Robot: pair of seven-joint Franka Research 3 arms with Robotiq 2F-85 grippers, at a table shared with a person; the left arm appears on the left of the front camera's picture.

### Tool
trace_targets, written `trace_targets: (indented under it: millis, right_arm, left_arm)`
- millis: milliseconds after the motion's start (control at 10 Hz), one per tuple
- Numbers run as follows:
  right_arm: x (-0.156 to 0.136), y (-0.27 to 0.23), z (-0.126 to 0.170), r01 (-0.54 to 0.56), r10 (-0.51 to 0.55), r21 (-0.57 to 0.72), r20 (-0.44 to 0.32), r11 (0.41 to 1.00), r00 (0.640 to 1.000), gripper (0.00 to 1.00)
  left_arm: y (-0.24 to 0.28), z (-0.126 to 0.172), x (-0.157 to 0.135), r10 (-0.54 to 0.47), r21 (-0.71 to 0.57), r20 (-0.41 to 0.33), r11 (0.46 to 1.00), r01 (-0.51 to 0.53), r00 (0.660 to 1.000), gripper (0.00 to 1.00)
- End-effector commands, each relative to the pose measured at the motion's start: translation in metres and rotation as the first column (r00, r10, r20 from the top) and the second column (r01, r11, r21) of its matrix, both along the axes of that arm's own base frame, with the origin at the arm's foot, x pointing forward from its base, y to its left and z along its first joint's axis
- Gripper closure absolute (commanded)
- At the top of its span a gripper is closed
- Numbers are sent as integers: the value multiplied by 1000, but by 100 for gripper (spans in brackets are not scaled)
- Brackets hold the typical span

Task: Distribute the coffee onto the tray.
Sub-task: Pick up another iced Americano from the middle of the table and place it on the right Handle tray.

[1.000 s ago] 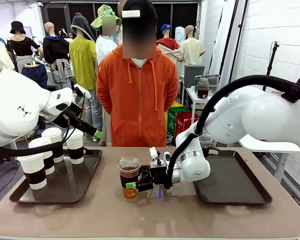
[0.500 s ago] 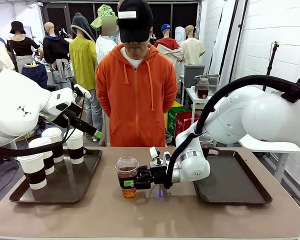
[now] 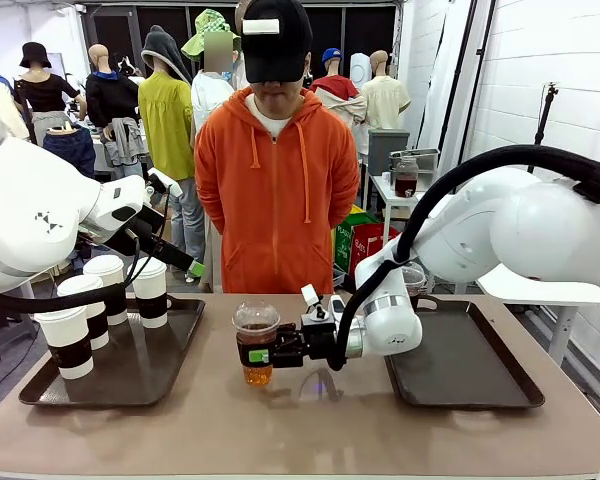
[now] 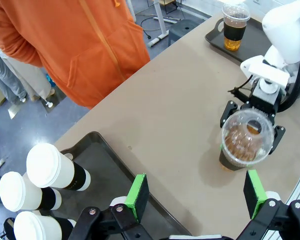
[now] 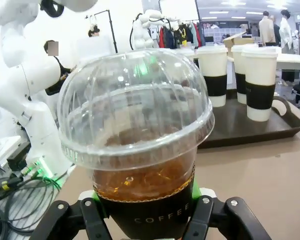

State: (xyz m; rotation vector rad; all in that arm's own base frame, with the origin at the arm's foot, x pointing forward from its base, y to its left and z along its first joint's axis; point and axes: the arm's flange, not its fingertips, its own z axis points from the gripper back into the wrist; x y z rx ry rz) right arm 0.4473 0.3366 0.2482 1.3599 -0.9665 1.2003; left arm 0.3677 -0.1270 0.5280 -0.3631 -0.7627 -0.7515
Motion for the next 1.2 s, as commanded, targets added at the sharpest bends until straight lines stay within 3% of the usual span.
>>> trace_targets:
  millis: [0, 400, 700, 1100]
  right_arm:
    - [-6, -24, 43, -24, 24, 12, -48, 1000, 999, 35]
    - [-11, -98, 101, -15, 11, -74, -49, 997, 999, 35]
    - [-11, -159, 110, 14, -17, -63, -53, 998, 998, 35]
    - [-8, -209, 100, 58, -61, -65, -46, 996, 997, 35]
  left_arm:
    - [1, 0, 0, -3, -6, -4, 1000, 3, 1000, 0]
    - [1, 0, 0, -3, -6, -4, 1000, 3, 1000, 0]
    - [1, 0, 0, -3, -6, -4, 1000, 3, 1000, 0]
    - [1, 0, 0, -3, -6, -4, 1000, 3, 1000, 0]
